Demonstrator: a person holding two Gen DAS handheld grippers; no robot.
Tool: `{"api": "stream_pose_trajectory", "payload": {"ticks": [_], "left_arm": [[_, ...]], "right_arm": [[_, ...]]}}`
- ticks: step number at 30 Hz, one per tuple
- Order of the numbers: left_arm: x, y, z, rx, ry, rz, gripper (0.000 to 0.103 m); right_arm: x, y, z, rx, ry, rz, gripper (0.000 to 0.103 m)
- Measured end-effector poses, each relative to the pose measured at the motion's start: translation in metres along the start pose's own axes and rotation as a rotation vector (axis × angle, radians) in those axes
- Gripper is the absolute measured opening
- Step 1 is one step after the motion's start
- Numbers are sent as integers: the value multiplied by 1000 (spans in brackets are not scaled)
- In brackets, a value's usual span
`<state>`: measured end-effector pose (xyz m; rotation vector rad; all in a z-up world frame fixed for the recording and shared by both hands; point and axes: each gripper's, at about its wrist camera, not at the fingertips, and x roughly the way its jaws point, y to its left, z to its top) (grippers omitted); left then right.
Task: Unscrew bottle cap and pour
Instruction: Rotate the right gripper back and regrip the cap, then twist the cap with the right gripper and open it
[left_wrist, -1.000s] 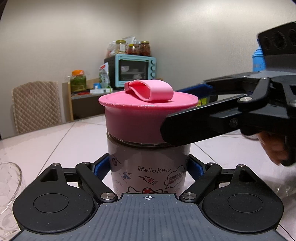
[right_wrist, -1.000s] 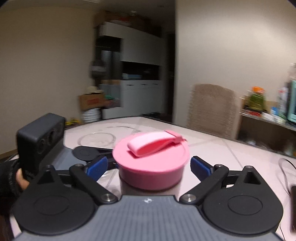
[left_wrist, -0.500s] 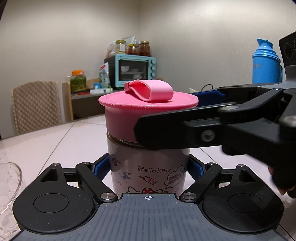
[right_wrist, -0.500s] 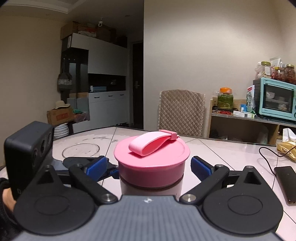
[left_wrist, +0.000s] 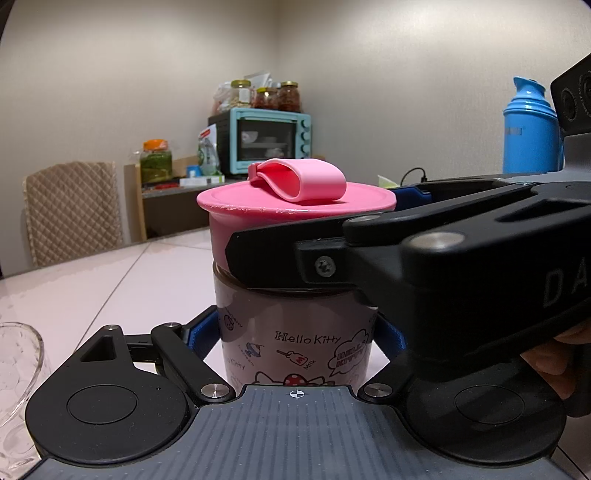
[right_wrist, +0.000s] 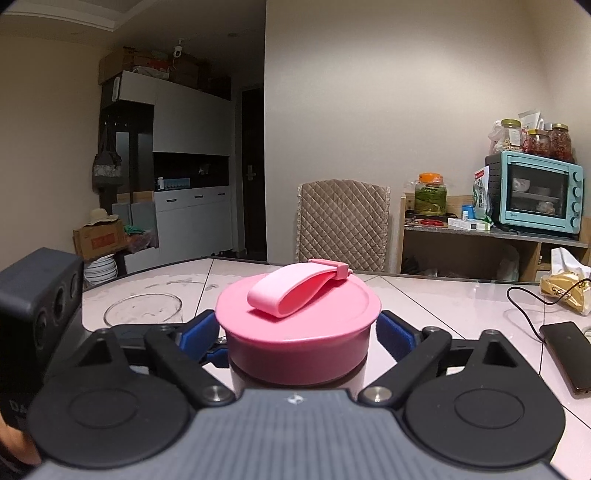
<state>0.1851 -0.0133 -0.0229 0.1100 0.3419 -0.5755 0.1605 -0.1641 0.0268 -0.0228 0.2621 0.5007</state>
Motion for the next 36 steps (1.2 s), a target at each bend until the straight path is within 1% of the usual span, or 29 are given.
{"api": "stream_pose_trajectory", "payload": {"ticks": [2, 3, 7, 13, 16, 21, 25, 29, 32, 36], "left_arm": [[0, 0, 0, 0, 0, 0, 89], [0, 0, 0, 0, 0, 0, 89], [0, 1, 0, 0, 0, -1, 89], [-1, 1, -1, -1, 0, -1, 89], [-1, 1, -1, -1, 0, -1, 89], [-1, 1, -1, -1, 0, -2, 89], [-1, 1, -1, -1, 0, -2, 89], [-1, 2, -1, -2, 0, -2, 89], [-1, 1, -1, -1, 0, -2, 89], [-1, 2, -1, -2, 0, -2, 89]], "right_arm": [[0, 1, 0, 2, -3, -3, 86], [0, 1, 0, 2, -4, -1, 86], [-1, 2, 0, -5, -5, 6, 86], [-2, -4, 1, -28, -1, 54, 85], [-2, -12, 4, -48, 8, 101, 85], [2, -31, 10, -82, 26, 224, 85], [8, -50, 15, -116, 39, 360, 85], [13, -63, 20, -139, 48, 456, 85], [15, -69, 24, -150, 55, 506, 85], [15, -69, 28, -148, 59, 515, 85]]}}
